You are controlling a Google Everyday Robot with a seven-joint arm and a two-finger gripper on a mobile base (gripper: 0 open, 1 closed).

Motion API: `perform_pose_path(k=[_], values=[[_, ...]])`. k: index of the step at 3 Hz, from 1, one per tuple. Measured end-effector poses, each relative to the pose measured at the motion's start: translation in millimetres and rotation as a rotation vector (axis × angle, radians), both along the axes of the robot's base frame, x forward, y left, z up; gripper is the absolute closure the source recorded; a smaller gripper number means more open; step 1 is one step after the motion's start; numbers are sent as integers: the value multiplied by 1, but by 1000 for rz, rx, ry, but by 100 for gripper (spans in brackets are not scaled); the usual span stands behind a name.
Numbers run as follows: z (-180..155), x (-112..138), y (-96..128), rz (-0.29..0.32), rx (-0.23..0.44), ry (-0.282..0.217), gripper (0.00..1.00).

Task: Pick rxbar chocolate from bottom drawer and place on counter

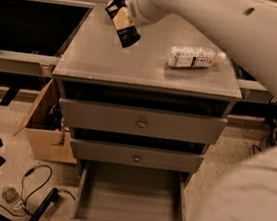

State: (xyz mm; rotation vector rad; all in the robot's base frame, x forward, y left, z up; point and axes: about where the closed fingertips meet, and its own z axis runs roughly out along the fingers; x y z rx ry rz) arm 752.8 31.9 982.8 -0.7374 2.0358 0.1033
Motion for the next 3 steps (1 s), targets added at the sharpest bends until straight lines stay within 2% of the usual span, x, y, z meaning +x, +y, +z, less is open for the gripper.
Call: perform_pose_path(k=[1,3], values=[[0,4,17,39,25,11,82],[0,3,16,38,27,12,36]])
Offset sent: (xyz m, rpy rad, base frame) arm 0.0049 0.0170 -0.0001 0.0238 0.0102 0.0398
